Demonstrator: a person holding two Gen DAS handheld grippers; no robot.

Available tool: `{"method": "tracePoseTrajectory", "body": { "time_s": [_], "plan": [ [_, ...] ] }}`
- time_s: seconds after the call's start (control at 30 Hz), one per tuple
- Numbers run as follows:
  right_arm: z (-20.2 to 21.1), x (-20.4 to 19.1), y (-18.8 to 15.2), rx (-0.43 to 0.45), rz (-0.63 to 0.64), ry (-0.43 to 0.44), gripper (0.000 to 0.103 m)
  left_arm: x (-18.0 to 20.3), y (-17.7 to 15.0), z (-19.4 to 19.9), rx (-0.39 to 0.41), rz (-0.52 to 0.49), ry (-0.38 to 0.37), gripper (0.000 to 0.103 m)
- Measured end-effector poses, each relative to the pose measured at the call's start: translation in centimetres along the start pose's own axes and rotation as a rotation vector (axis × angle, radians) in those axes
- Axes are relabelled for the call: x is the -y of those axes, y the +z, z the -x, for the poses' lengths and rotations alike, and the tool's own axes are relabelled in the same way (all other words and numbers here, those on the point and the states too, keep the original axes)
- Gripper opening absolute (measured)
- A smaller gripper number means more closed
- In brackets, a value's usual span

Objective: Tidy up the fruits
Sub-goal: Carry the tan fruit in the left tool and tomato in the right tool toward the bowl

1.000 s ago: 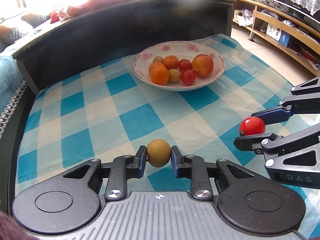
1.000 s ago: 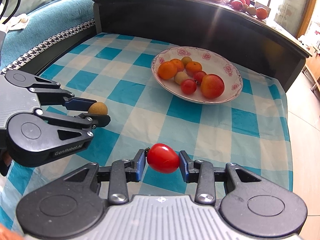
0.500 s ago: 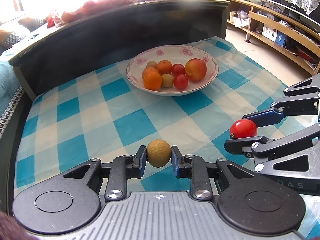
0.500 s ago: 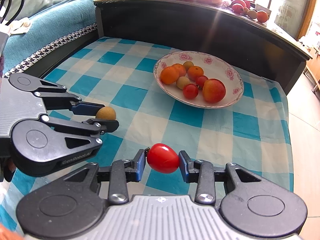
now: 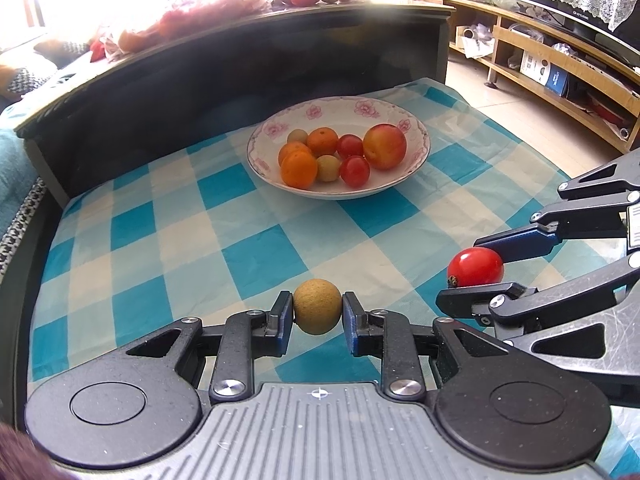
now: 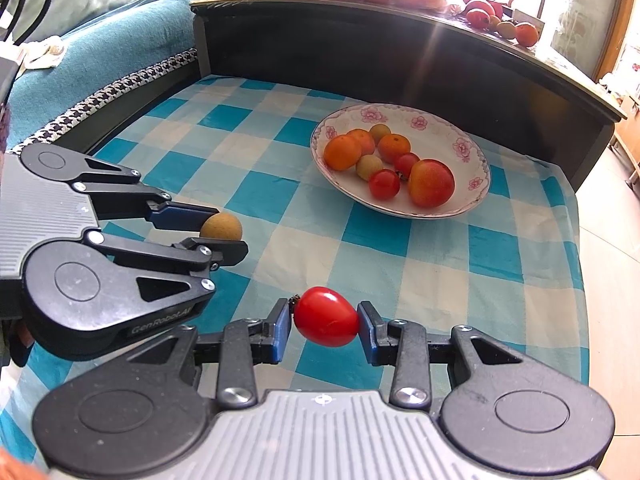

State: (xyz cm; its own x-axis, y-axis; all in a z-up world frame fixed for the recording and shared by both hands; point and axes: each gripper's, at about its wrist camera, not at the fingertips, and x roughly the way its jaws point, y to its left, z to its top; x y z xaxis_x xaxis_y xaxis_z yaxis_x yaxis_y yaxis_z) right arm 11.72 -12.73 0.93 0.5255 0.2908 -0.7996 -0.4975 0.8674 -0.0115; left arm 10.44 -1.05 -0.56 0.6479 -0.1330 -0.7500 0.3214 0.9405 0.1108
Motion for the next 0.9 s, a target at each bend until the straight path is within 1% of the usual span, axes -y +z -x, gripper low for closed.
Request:
{"method": "tracePoseTrajectory", "body": {
  "time_s": [0.9],
  "plan": [
    [0.12,-0.09,0.06,0.005,-0.001,0.007,0.038,0.28,0.19,-0.02,0.001,-0.003,-0.005,0.034]
  ]
}}
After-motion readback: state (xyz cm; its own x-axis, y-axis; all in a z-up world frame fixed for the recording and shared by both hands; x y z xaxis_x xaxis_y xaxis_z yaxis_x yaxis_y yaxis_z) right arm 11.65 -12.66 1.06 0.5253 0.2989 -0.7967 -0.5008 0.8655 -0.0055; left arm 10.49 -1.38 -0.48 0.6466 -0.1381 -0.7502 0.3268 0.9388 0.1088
